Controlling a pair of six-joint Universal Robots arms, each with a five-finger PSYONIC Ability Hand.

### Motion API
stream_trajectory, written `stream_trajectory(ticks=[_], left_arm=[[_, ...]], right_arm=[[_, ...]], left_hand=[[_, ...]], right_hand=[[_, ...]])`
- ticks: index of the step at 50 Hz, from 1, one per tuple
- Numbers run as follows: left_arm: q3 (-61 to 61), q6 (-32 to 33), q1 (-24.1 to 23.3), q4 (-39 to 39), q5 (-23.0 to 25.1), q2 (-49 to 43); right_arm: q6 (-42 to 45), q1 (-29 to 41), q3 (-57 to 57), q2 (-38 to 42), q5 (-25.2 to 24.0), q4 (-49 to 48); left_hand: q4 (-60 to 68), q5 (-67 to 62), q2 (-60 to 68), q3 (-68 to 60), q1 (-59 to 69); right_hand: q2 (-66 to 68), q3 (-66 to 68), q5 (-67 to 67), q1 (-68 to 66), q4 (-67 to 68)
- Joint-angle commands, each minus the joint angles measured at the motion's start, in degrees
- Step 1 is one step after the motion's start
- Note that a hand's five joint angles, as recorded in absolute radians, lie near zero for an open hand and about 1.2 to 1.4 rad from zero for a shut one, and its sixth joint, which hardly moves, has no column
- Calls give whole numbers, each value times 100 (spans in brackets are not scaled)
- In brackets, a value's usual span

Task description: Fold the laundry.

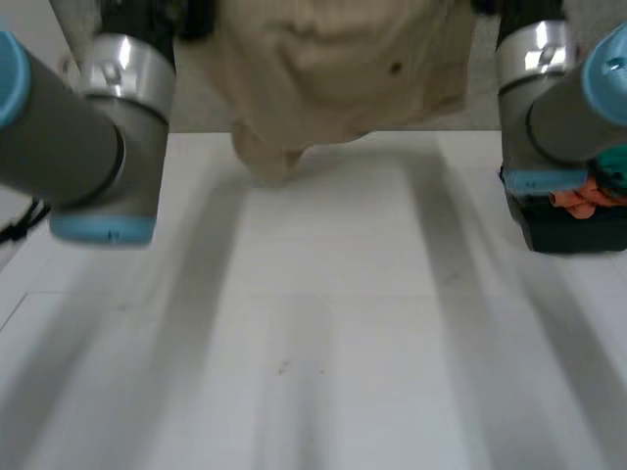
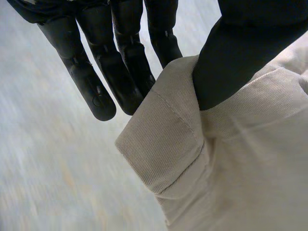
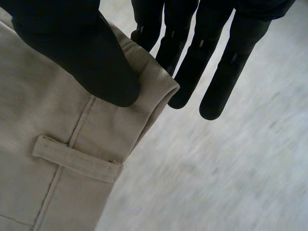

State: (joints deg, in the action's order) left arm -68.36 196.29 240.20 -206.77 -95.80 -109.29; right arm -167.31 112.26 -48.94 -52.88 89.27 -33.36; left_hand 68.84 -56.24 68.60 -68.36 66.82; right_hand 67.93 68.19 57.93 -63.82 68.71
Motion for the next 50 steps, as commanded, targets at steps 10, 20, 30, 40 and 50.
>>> stream_trajectory(ticks=[10, 20, 30, 40, 50], left_arm=[[-2603, 585, -105, 963, -70, -338], [-3236, 1376, -342, 2938, 0, 926], [-3983, 2272, -1202, 5619, 377, 1525], [-3282, 2414, -1424, 5289, 475, 1411], [-1472, 2493, -563, 2143, 474, -204]], right_arm=[[1665, -11, -2364, 463, -445, 1744], [3063, -72, -4060, -1310, -393, 3876], [4627, -99, -5327, -3009, -384, 5804], [4673, -81, -5468, -3045, -489, 5814], [2820, -20, -4020, -1904, -297, 3981]], left_hand=[[1116, -1376, 1140, -1164, 1318], [1116, -1376, 1140, -1164, 1318], [1116, -1376, 1140, -1164, 1318], [1116, -1376, 1140, -1164, 1318], [1116, -1376, 1140, -1164, 1318]], right_hand=[[1207, 1181, 1207, -1618, 1129], [1207, 1181, 1207, -1618, 1129], [1207, 1181, 1207, -1618, 1129], [1207, 1181, 1207, -1618, 1129], [1207, 1181, 1207, -1618, 1129]])
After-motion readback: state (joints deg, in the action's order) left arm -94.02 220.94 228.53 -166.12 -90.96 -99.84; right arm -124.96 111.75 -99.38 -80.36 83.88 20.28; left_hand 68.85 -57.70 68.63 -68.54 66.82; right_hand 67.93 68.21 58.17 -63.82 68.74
